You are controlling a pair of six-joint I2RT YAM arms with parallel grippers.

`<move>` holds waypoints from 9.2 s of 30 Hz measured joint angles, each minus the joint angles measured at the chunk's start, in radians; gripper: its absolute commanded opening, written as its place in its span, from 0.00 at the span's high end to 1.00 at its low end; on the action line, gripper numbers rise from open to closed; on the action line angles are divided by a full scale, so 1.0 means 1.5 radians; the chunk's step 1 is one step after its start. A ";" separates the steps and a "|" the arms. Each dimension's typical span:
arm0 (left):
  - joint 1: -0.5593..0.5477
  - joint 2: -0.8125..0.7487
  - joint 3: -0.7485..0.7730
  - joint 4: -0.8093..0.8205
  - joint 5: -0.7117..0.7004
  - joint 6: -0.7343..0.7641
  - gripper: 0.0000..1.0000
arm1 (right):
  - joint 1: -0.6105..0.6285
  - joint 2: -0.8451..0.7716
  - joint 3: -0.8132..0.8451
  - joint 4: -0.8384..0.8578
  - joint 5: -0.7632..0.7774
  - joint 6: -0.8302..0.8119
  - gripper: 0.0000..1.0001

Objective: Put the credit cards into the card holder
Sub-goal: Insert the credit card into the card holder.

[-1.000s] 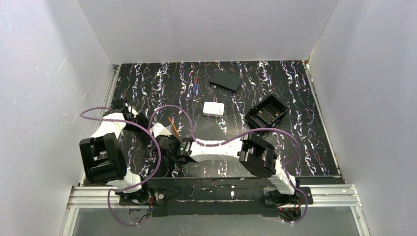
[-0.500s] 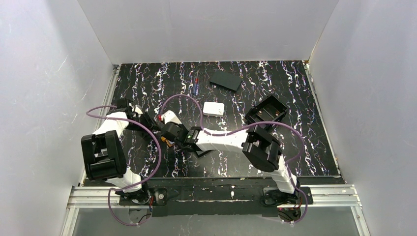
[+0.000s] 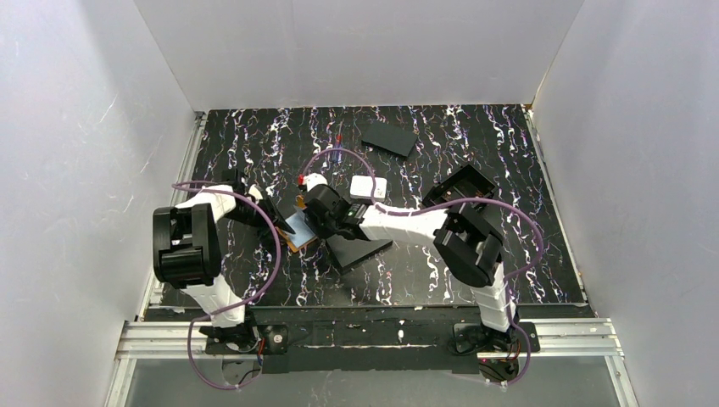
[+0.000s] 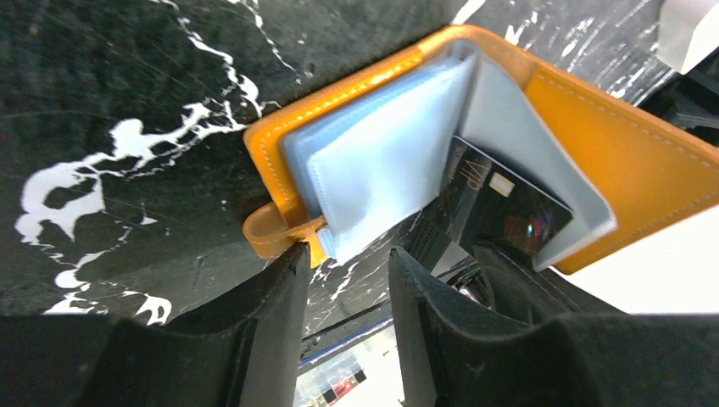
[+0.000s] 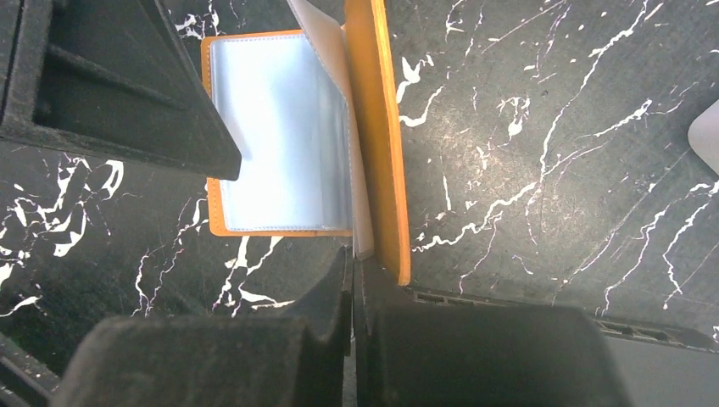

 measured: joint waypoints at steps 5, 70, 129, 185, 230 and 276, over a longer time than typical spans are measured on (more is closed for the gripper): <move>-0.009 0.035 0.026 -0.026 -0.028 -0.002 0.66 | -0.024 -0.007 -0.012 0.017 -0.053 0.009 0.99; -0.051 0.079 0.140 -0.108 -0.203 0.013 0.85 | -0.129 0.153 0.226 -0.072 -0.397 -0.010 0.99; -0.115 0.089 0.166 -0.126 -0.296 0.097 1.00 | -0.185 0.210 0.200 0.100 -0.505 -0.025 0.99; -0.123 0.086 0.167 -0.129 -0.314 0.101 1.00 | -0.196 0.220 0.199 0.045 -0.540 0.091 0.99; -0.123 0.086 0.167 -0.130 -0.313 0.101 1.00 | -0.191 0.233 0.243 -0.011 -0.544 0.117 0.99; -0.123 0.087 0.168 -0.131 -0.313 0.103 1.00 | -0.181 0.163 0.110 0.070 -0.452 0.207 0.99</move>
